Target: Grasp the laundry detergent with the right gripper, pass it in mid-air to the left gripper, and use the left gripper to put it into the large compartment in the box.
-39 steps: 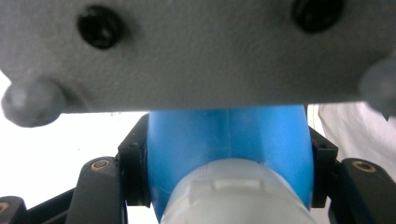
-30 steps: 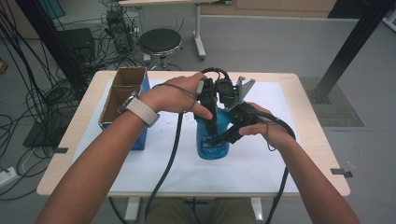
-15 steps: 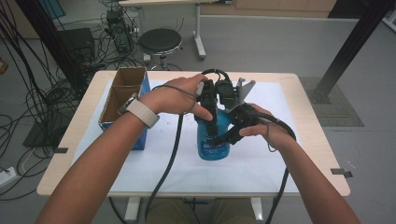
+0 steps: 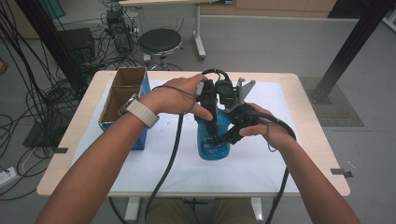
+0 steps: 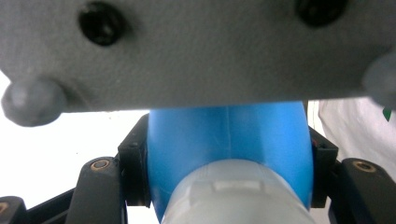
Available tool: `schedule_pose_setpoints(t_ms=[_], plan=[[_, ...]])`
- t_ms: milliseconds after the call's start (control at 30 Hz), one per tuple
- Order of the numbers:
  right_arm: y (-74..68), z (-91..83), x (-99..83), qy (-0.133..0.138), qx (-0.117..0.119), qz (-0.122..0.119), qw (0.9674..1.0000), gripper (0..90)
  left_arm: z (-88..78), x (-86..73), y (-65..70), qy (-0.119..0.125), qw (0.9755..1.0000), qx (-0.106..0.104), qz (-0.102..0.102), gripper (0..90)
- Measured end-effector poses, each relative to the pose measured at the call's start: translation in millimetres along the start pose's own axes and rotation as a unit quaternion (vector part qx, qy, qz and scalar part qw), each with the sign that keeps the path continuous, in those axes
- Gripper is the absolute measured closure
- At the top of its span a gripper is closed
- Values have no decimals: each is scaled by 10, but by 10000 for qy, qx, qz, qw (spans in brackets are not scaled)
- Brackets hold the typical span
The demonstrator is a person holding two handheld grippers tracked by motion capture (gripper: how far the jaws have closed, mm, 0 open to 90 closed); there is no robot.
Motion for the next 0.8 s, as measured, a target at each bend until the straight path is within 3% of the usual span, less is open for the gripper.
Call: schedule_pose_setpoints(t_ms=[133, 367, 400, 800], plan=[[14, 1, -1, -24, -110, -60, 9999, 429, -3, -1, -1, -10, 10000, 2, 16, 374], [13, 1, 0, -21, -97, -49, 9999, 429, 0, -4, -2, 7, 10000, 0, -1, 373], [4, -1, 1, -14, -9, -18, 10000, 429, 0, -6, -2, 14, 10000, 0, -7, 374], [17, 7, 7, 7, -76, -39, 10000, 429, -7, -15, -2, 16, 10000, 7, -18, 374]])
Point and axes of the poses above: each handheld gripper's, and its own axes: z roughly forward along the jaws, x roughly out of its top, y roughly to its right, the point moved 2 cm from there along z, roughly forward along the jaws, and after that the axes turned 4 degrees about -x, right-handed, at the moved point
